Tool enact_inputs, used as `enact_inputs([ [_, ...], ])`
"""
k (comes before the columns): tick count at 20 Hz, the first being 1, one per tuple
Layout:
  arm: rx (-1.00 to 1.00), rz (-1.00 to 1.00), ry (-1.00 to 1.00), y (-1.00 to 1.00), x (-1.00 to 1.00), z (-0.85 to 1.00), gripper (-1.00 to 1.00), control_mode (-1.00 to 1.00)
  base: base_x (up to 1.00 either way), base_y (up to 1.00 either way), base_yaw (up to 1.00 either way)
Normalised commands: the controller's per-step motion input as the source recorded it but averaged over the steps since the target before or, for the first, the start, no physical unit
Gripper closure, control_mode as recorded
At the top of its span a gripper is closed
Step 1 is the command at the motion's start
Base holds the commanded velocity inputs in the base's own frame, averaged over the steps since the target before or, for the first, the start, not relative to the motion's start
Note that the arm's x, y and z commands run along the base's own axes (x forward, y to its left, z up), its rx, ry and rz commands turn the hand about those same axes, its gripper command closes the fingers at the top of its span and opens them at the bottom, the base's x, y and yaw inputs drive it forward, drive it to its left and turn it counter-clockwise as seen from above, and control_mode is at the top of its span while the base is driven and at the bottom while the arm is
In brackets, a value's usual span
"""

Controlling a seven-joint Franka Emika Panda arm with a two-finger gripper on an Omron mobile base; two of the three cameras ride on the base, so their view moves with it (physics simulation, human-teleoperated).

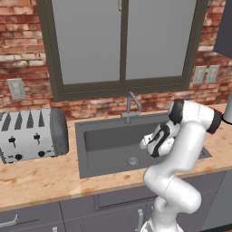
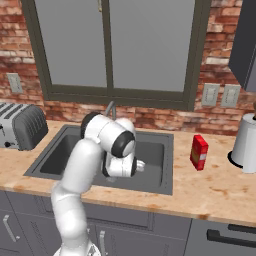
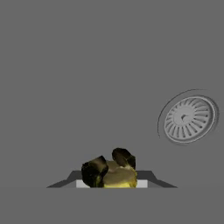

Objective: Turn on the sink faucet. Then move the broccoli from the counter to the sink. Turn off the sink. Move the vegetable from the sink to the pot next to the stove. Finally move the pot to the front left burner.

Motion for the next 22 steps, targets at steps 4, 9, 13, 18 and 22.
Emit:
enact_inputs([
  [4, -0.03, -0.02, -0.02, 0.00, -0.17, 0.59, 1.00, -1.00, 0.00, 0.00, 0.00],
  [9, -0.01, -0.01, 0.00, 0.00, -0.23, 0.67, 1.00, -1.00, 0.00, 0.00, 0.00],
  [13, 0.00, -0.01, -0.01, 0.00, -0.24, 0.73, 1.00, -1.00, 0.00, 0.00, 0.00],
  [18, 0.00, 0.00, 0.00, 0.00, -0.17, 0.76, 1.00, -1.00, 0.00, 0.00, 0.00],
  [22, 0.00, 0.00, 0.00, 0.00, -0.11, 0.81, 1.00, -1.00, 0.00, 0.00, 0.00],
])
